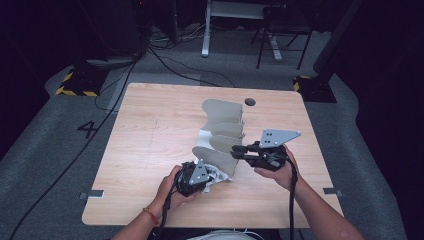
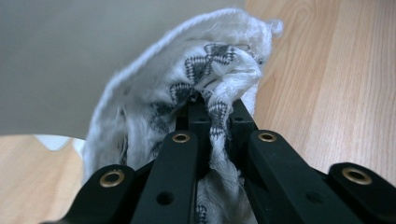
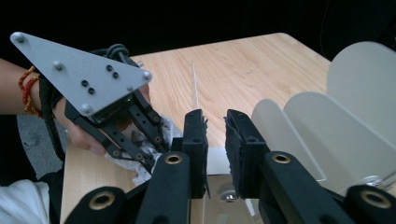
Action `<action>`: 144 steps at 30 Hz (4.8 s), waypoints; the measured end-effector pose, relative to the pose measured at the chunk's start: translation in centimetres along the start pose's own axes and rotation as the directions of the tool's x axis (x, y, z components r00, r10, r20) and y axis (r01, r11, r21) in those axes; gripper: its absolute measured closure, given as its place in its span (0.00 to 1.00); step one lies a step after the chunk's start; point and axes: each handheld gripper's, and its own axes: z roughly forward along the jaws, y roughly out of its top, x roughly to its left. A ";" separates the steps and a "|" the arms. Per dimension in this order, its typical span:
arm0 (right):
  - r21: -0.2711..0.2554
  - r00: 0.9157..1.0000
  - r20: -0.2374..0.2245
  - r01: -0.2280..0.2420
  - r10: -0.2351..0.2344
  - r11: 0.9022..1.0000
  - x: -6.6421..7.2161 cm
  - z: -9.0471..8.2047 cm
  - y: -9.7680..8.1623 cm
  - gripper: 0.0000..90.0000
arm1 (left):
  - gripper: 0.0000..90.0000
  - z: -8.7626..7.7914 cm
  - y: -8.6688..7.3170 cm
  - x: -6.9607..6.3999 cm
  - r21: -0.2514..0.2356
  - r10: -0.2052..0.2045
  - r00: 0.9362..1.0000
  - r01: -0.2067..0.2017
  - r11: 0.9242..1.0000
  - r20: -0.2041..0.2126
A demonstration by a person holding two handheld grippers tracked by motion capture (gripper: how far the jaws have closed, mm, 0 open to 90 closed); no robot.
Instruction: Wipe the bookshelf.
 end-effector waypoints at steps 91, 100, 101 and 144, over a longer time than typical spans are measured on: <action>0.294 0.993 0.107 0.008 -0.041 0.956 -3.0 -1.8 0.7 0.62 | 0.94 -5.9 -0.6 3.3 -0.099 -0.122 0.989 0.114 0.988 -0.080; 0.296 0.994 0.043 0.083 -0.100 0.952 -4.3 -2.0 -1.0 0.57 | 0.94 -5.8 -0.2 -0.5 -0.092 -0.104 0.989 0.113 0.989 0.101; 0.298 0.994 0.037 0.090 -0.106 0.950 -4.3 -1.7 -1.2 0.57 | 0.94 -5.4 0.1 -1.1 -0.089 -0.092 0.989 0.102 0.991 0.115; 0.135 0.977 0.197 0.052 -0.078 0.990 0.3 -3.7 1.0 0.55 | 0.65 -4.9 -0.4 1.1 -0.041 -0.173 0.976 0.169 0.985 -0.133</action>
